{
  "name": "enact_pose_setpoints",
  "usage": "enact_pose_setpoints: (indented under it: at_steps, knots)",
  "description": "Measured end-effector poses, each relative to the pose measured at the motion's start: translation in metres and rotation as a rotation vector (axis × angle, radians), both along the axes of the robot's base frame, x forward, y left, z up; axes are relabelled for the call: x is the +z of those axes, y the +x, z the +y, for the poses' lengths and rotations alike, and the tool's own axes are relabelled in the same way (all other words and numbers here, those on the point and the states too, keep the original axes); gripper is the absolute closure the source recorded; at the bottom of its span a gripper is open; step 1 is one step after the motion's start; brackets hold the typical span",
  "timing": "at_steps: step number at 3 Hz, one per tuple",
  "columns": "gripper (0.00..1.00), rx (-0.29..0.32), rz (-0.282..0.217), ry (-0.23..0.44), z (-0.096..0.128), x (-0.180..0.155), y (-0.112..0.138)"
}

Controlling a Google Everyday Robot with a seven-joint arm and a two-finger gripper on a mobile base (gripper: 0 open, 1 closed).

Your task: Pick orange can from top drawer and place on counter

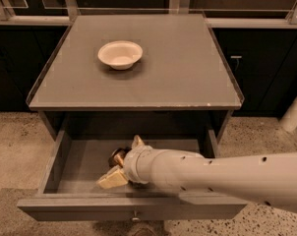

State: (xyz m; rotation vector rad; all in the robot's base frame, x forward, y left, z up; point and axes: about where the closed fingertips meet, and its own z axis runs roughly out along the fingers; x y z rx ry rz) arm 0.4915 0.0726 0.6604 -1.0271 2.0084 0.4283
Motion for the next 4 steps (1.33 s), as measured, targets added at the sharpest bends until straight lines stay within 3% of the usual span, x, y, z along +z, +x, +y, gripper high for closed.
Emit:
enact_pose_setpoints:
  at_steps: [3,4]
  knots:
    - [0.0,0.022,-0.071,-0.11,-0.001,-0.023,0.005]
    - [0.0,0.031,-0.052,-0.135,0.0,-0.035,0.003]
